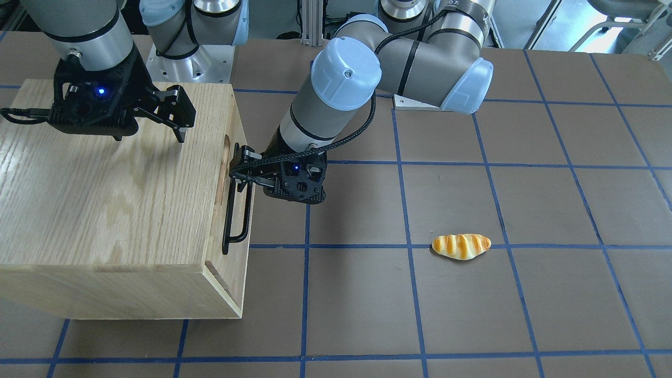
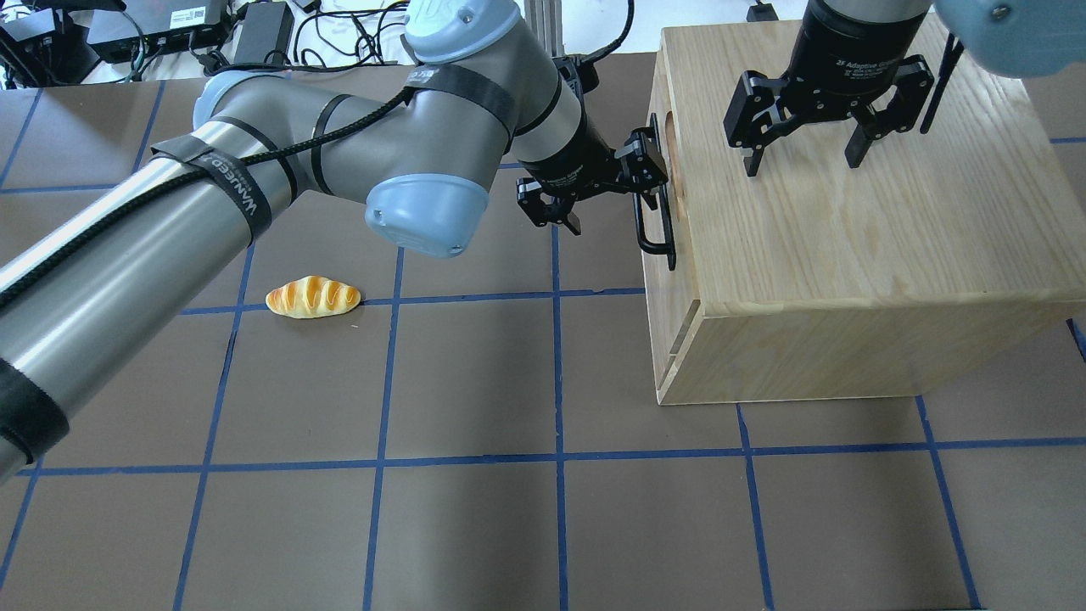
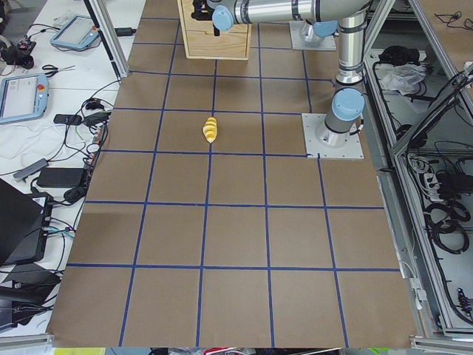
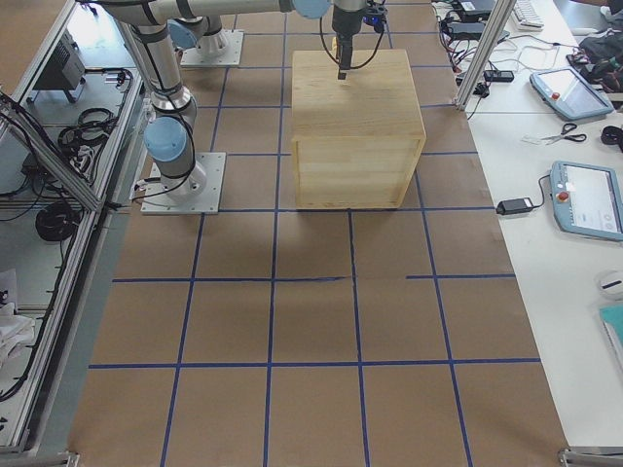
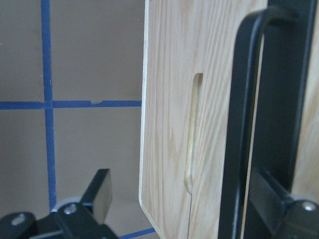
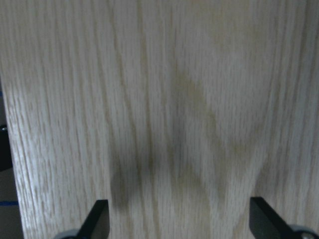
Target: Open upper drawer
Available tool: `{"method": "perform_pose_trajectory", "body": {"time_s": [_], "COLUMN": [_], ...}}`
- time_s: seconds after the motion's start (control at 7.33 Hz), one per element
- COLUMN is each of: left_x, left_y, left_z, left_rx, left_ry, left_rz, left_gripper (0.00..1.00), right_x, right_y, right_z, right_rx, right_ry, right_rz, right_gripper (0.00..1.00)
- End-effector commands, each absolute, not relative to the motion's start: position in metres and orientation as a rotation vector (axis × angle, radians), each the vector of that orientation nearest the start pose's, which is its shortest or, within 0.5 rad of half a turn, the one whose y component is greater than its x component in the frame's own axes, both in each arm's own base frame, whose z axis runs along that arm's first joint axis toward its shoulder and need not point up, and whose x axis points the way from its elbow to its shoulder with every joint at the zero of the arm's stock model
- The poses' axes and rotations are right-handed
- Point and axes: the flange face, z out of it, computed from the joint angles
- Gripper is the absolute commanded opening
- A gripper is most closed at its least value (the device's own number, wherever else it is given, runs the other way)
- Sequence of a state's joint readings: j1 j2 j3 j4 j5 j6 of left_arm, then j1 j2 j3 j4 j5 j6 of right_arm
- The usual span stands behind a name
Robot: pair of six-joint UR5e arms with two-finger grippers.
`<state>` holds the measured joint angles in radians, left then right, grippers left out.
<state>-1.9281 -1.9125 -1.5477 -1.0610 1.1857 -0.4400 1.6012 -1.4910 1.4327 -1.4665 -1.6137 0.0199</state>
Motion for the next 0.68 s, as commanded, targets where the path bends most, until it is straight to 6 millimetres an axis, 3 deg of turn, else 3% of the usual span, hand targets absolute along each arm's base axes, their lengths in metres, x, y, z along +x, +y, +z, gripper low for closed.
{"method": "perform_pose_trajectory", "body": {"time_s": [0.0,0.27,0.55], "left_x": [-0.374,-0.367,-0.364], "left_y": [-0.527,-0.529,-0.524], "left_z": [0.378,0.379,0.365], "left_rx": [0.009,0.033,0.072], "left_ry": [3.565,3.516,3.5], "left_rz": [-0.094,-0.138,-0.108], "left_gripper": [1.0,1.0,1.0], "right_x": [0.145,0.144,0.144], "right_y": [-0.516,-0.516,-0.516], "right_z": [0.505,0.505,0.505], "right_rx": [-0.019,-0.016,-0.016], "right_ry": [3.185,3.185,3.185], "right_rz": [0.072,0.072,0.072], "right_gripper": [1.0,1.0,1.0]}}
